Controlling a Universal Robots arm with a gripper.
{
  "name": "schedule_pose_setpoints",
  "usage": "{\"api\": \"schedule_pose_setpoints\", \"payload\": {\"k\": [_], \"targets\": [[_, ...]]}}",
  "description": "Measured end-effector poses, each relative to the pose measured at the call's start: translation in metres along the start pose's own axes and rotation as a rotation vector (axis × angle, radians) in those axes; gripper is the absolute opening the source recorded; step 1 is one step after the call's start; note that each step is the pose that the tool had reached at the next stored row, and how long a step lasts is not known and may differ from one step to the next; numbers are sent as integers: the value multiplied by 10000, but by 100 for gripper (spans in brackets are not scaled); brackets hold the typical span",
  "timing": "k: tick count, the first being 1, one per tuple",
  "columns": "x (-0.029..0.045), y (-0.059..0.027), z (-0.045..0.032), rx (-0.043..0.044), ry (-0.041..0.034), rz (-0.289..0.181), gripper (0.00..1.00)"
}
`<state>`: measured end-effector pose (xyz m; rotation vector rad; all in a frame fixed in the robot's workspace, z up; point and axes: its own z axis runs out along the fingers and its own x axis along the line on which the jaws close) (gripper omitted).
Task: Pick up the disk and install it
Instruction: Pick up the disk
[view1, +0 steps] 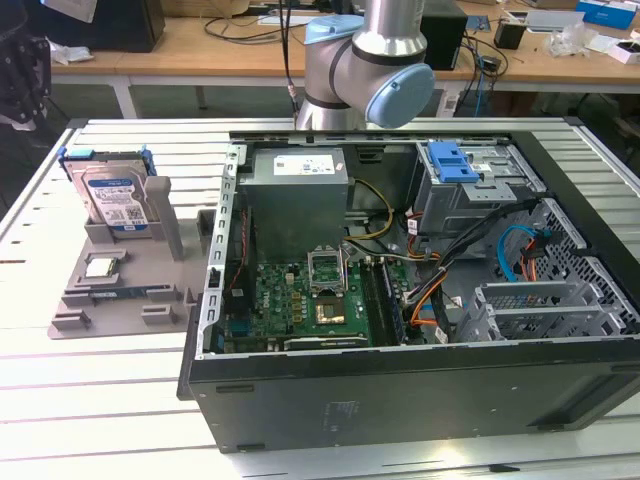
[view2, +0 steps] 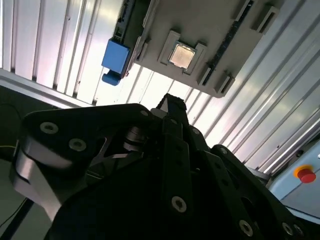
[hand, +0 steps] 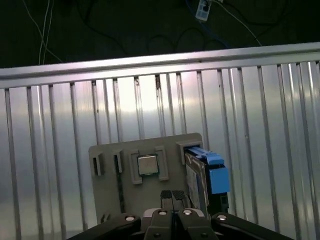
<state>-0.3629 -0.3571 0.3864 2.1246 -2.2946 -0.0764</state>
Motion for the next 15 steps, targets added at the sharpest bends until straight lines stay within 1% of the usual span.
{"api": "schedule_pose_setpoints", "payload": {"k": [8, 11, 13, 15], "targets": [[0, 0, 0, -23, 45, -997, 11], [0, 0, 0, -29, 57, -1284, 11], [0, 0, 0, -36, 71, -1593, 11], [0, 0, 0, -41, 80, -1781, 11]]}}
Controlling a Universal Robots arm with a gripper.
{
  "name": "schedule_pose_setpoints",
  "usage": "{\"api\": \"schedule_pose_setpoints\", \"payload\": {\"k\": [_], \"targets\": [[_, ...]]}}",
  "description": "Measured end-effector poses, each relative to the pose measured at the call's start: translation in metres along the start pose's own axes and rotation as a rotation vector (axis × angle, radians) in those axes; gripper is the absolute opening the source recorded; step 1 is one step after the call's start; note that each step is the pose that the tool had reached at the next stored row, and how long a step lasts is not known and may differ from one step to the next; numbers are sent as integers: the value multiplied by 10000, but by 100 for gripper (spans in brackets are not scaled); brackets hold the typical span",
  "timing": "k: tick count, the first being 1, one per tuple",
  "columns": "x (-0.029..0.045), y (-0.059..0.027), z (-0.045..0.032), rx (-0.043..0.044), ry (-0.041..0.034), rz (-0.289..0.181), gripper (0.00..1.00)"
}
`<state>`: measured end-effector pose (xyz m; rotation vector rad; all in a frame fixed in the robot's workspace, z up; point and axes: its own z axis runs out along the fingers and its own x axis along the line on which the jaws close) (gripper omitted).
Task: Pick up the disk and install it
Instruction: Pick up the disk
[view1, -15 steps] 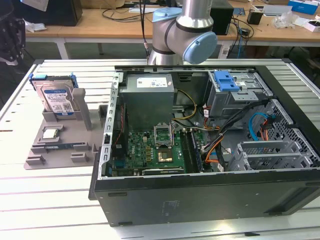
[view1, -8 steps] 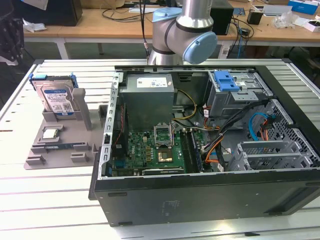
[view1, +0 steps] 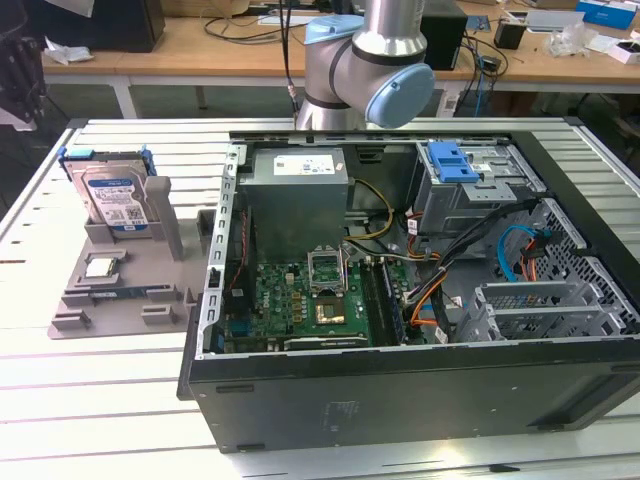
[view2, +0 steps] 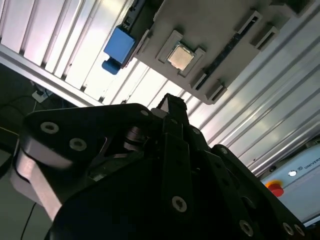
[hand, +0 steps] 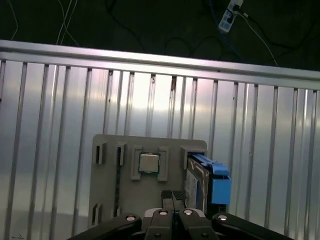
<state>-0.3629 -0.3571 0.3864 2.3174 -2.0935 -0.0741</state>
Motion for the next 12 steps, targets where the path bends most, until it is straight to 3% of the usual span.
{"api": "schedule_pose_setpoints", "payload": {"k": [4, 10, 12], "targets": [[0, 0, 0, -12, 22, -490, 11], [0, 0, 0, -13, 25, -553, 11], [0, 0, 0, -14, 25, -563, 29]]}}
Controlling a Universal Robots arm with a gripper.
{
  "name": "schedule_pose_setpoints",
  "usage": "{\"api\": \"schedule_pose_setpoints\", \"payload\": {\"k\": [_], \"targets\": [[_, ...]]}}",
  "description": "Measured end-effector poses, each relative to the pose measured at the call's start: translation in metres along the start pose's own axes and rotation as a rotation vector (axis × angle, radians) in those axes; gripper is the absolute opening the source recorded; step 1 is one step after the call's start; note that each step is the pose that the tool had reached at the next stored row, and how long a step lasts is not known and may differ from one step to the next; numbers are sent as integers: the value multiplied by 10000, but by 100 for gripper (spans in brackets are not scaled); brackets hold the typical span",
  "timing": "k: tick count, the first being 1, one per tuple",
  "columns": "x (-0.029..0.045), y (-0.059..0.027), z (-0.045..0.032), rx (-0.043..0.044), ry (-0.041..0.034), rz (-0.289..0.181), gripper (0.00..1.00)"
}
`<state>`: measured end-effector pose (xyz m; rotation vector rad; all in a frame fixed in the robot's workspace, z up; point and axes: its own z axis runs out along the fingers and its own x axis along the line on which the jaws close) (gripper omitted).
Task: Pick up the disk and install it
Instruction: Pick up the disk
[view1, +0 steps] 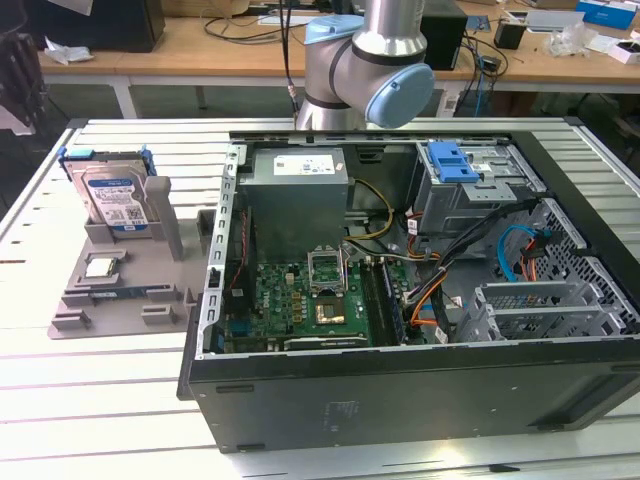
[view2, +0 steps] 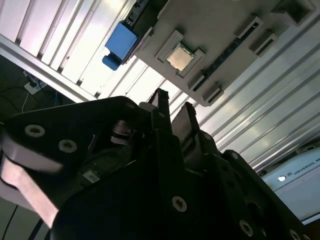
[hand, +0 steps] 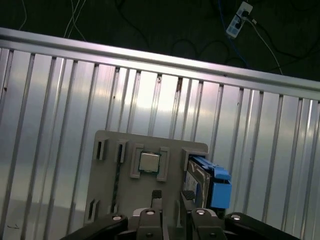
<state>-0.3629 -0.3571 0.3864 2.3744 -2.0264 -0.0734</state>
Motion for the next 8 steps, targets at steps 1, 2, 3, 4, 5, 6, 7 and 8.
{"api": "schedule_pose_setpoints", "payload": {"k": [1, 2, 3, 4, 5, 6, 7, 8], "targets": [[0, 0, 0, 0, 0, -3, 35], [0, 0, 0, 0, 0, -8, 42], [0, 0, 0, 0, 1, -15, 47], [0, 0, 0, 0, 1, -19, 54], [0, 0, 0, -1, 1, -25, 54], [0, 0, 0, 0, 1, 7, 54], [-1, 0, 1, 5, -8, 182, 54], [-1, 0, 0, 11, -20, 444, 54]]}}
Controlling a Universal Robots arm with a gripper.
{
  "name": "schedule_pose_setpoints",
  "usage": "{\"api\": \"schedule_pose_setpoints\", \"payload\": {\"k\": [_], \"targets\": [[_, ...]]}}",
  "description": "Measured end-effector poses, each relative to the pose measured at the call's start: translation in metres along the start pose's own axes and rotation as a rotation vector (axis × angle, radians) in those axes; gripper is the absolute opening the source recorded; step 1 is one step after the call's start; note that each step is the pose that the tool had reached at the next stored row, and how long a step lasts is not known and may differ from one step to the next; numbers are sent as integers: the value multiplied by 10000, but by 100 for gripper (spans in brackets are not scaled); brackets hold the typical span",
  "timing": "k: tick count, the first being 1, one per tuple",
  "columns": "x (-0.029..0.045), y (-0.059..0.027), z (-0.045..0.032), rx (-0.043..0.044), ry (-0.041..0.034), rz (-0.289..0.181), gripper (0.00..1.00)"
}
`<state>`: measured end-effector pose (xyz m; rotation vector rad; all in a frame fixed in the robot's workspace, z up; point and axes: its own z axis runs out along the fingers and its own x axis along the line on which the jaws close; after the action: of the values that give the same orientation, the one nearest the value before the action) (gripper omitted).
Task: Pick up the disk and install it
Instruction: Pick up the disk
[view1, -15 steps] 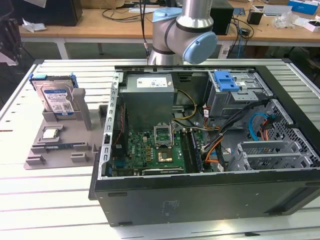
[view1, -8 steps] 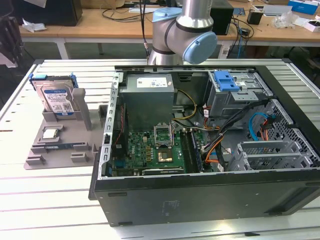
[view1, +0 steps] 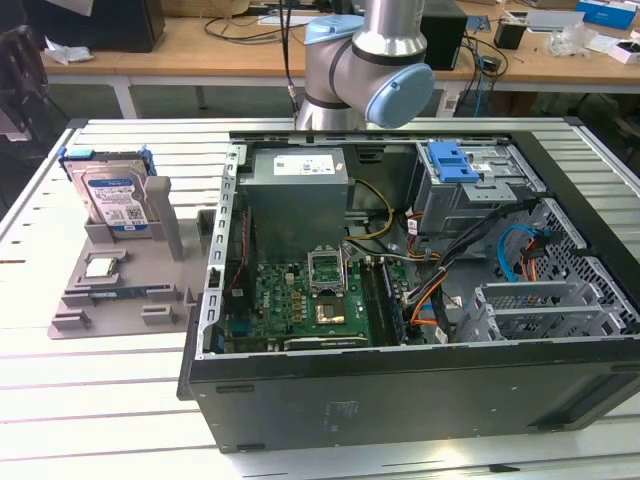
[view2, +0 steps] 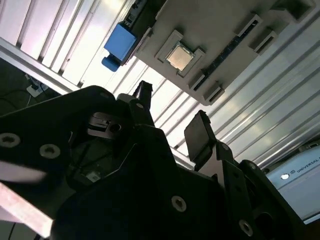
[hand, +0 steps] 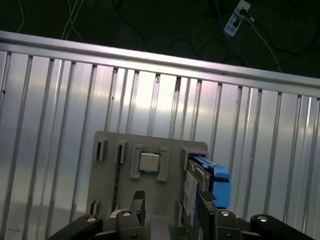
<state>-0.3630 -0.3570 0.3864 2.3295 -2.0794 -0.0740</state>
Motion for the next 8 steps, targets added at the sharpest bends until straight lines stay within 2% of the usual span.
{"api": "schedule_pose_setpoints", "payload": {"k": [1, 5, 8], "targets": [[1, 0, 0, 3, -7, 174, 54], [-2, -1, 1, 6, -10, 183, 54], [-54, -8, 5, 4, -13, 182, 54]]}}
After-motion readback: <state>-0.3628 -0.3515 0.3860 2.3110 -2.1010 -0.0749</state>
